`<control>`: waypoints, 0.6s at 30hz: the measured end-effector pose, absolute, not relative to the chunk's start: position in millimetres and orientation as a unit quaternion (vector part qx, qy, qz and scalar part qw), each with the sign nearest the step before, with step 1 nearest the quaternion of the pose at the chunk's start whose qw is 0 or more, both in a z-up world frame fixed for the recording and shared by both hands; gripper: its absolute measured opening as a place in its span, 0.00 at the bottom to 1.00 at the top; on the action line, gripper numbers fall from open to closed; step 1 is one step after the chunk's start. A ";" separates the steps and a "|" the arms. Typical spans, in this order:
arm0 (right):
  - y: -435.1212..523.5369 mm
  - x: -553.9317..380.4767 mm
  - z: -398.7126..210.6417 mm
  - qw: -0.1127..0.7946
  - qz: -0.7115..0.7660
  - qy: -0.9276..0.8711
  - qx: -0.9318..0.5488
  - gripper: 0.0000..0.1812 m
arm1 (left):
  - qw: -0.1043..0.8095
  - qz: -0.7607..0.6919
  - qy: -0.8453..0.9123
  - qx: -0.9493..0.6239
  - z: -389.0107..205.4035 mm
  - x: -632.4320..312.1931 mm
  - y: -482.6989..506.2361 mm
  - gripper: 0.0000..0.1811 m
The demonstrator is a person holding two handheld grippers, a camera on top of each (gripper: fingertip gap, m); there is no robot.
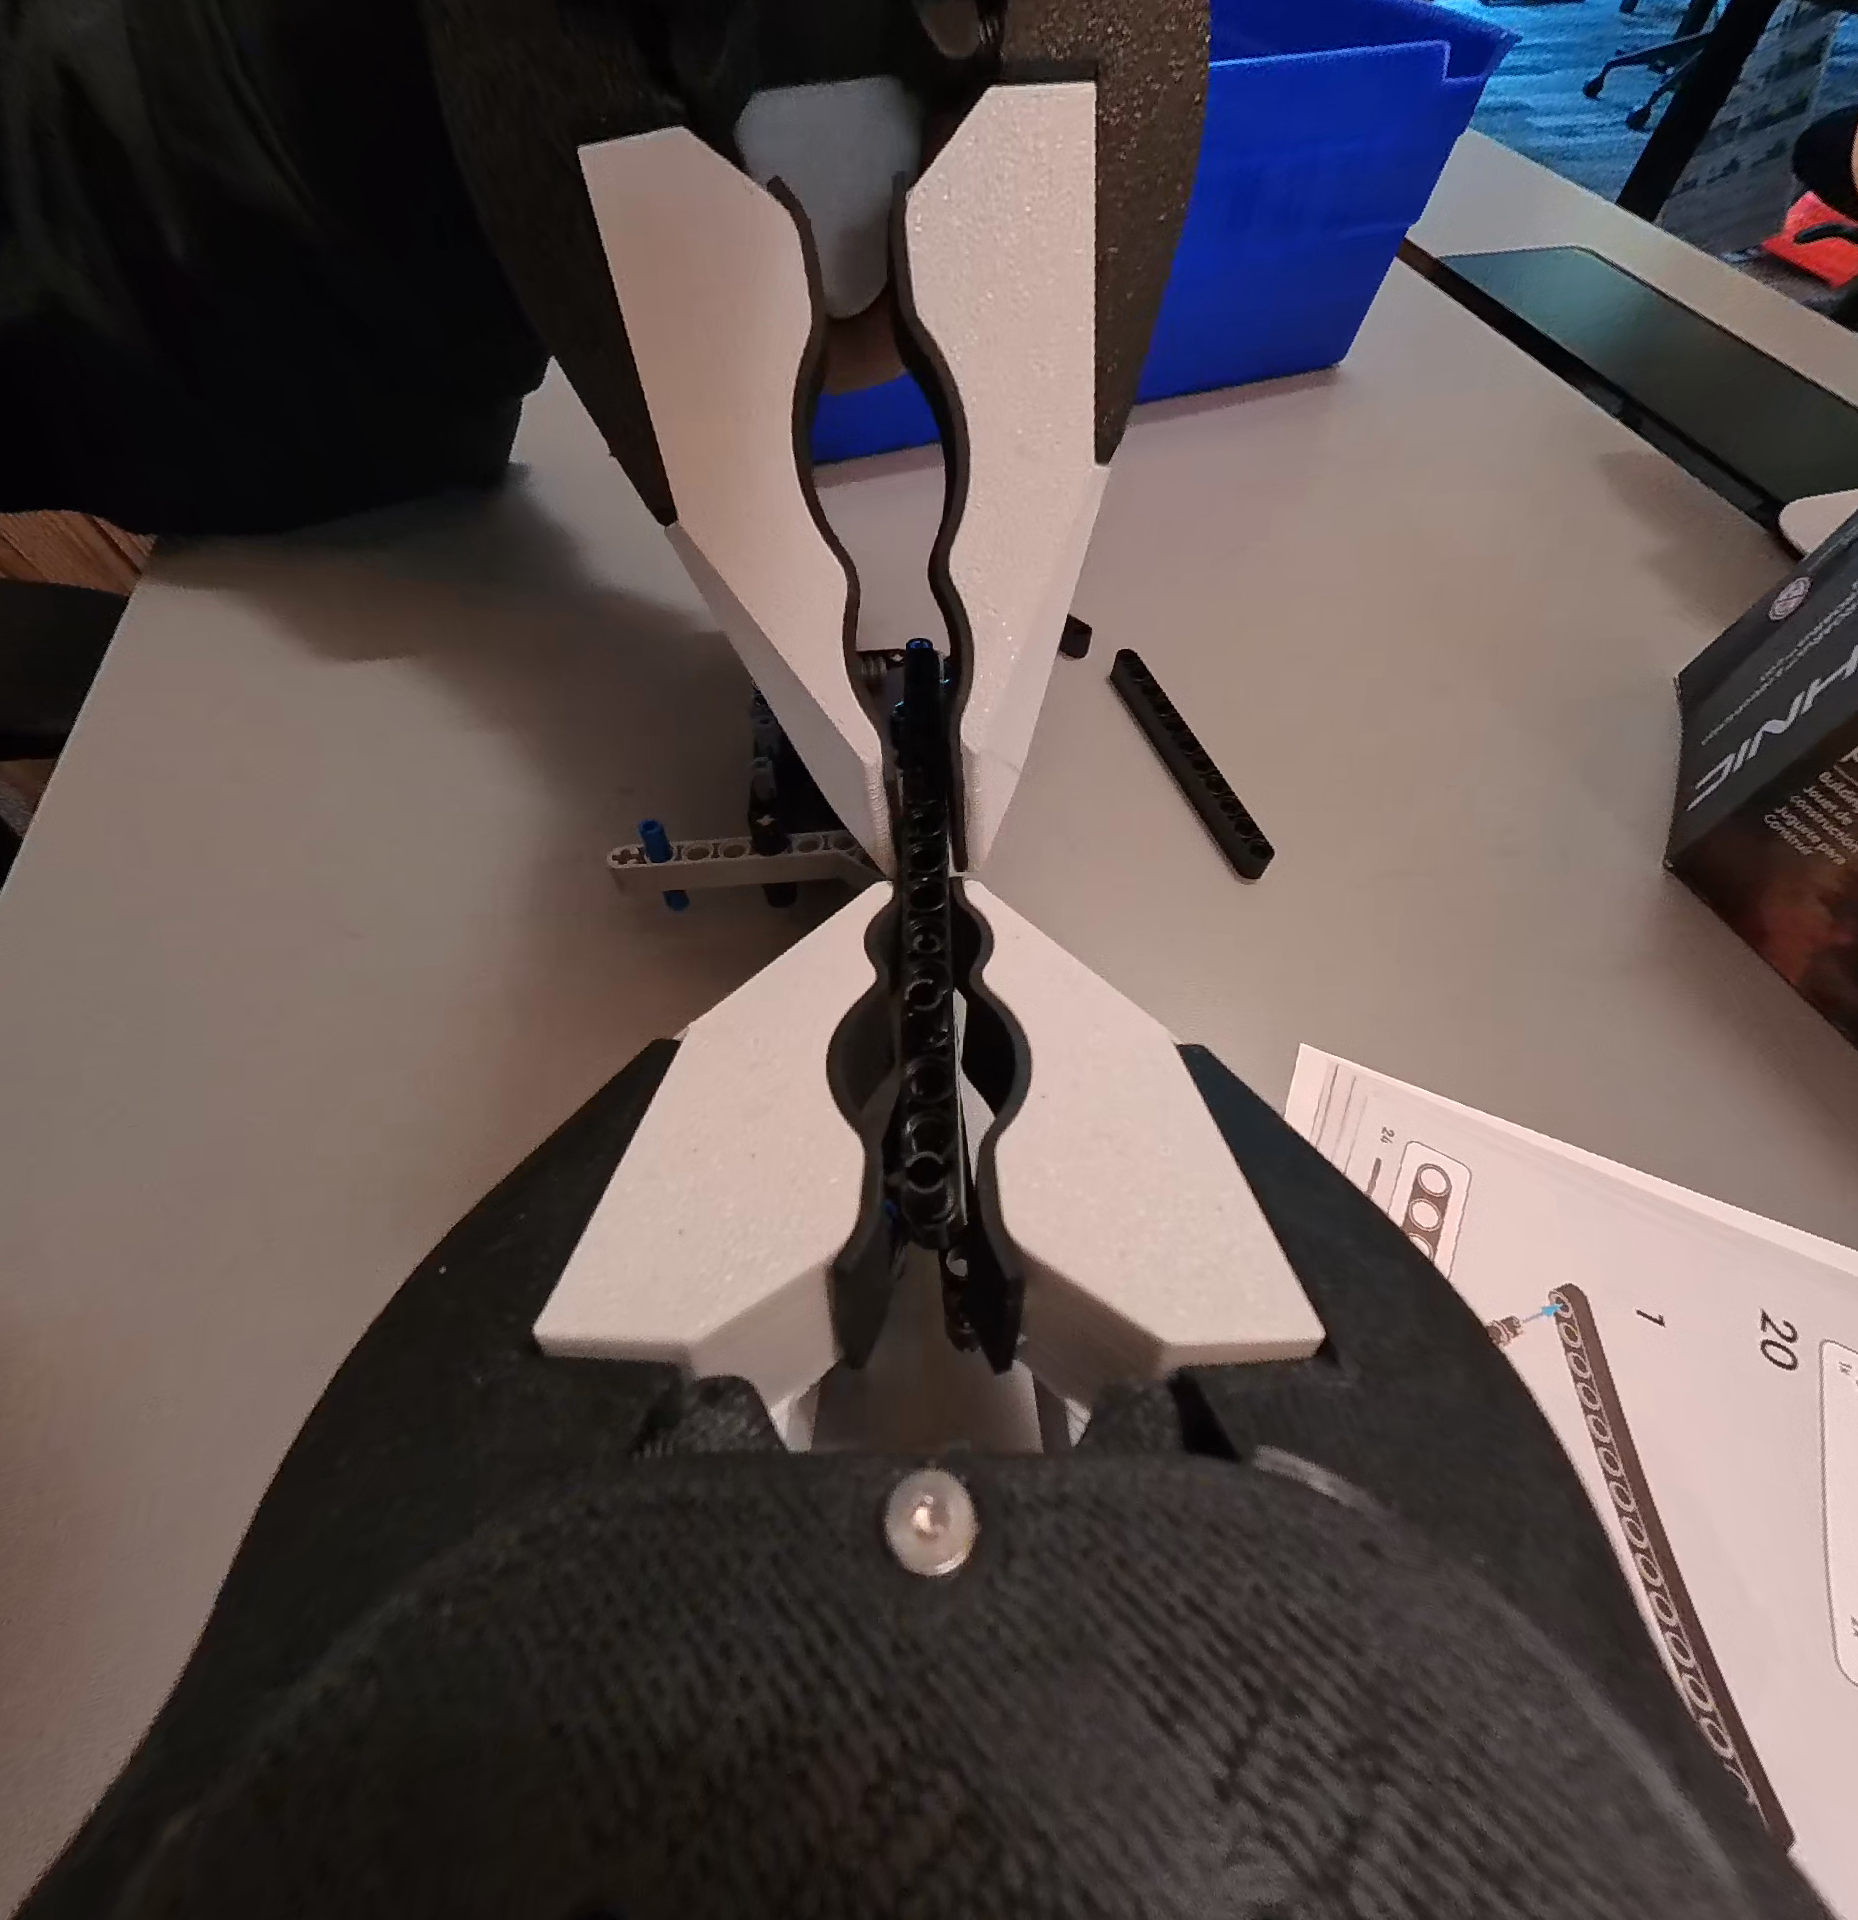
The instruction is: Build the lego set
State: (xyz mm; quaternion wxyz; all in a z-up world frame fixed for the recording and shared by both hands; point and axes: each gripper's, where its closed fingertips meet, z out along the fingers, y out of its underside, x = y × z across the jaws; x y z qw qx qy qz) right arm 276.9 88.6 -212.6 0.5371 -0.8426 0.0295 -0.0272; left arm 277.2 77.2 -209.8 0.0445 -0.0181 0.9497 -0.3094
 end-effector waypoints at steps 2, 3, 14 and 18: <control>88.3 277.1 -212.7 0.537 -0.026 0.031 -0.843 0.02 | 0.043 -0.312 0.949 -0.020 -209.9 277.4 77.1 0.03; 88.4 276.9 -212.7 0.536 -0.027 0.030 -0.843 0.02 | 0.037 -0.314 0.948 -0.026 -210.0 277.1 77.2 0.03; 87.0 276.3 -214.3 0.532 -0.013 0.034 -0.846 0.02 | -0.004 -0.348 0.937 -0.035 -211.9 276.6 75.8 0.03; 86.2 276.6 -215.7 0.529 -0.011 0.036 -0.848 0.02 | -0.009 -0.348 0.937 -0.038 -213.2 276.4 75.1 0.03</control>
